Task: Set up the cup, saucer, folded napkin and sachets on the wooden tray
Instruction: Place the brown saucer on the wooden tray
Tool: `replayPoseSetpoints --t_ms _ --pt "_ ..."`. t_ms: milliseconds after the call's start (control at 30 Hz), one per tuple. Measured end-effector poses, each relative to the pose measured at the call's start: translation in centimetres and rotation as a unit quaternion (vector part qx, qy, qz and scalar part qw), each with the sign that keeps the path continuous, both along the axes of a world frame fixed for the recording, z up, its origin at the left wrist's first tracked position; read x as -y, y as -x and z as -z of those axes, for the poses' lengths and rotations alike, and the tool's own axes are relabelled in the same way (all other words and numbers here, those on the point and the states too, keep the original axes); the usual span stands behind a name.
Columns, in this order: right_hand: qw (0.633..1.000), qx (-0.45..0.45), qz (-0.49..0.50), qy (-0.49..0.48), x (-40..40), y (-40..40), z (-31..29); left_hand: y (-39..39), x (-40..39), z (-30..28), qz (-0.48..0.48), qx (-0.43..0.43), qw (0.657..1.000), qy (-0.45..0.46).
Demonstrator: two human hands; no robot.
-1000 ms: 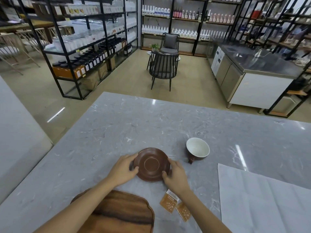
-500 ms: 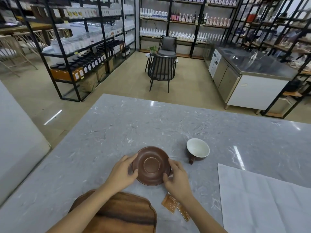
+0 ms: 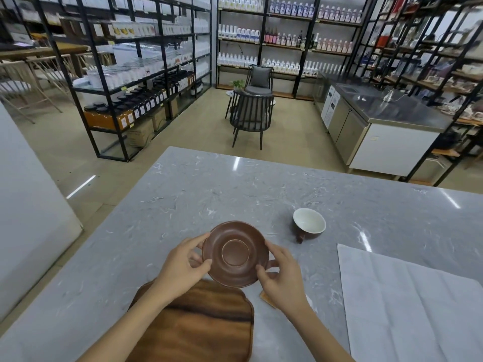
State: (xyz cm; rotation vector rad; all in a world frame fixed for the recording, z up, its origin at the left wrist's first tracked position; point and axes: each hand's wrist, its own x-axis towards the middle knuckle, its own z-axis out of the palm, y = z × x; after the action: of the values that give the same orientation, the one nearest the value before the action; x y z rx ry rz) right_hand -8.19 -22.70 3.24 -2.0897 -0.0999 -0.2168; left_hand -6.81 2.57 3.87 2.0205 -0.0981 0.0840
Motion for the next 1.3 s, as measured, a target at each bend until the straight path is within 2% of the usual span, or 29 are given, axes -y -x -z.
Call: replayPoseSetpoints --t_ms 467,867,1300 --pt "0.998 0.022 0.037 -0.049 -4.5 7.8 0.6 7.0 -4.5 -0.3 0.029 -0.030 0.998 0.048" --pt "0.996 -0.037 0.077 0.010 -7.4 13.1 4.2 10.9 -7.1 3.3 0.043 -0.078 0.996 -0.011" --pt "0.992 -0.058 0.108 0.032 -9.1 14.1 5.1 11.9 -7.0 4.8 -0.012 -0.082 0.995 -0.051"
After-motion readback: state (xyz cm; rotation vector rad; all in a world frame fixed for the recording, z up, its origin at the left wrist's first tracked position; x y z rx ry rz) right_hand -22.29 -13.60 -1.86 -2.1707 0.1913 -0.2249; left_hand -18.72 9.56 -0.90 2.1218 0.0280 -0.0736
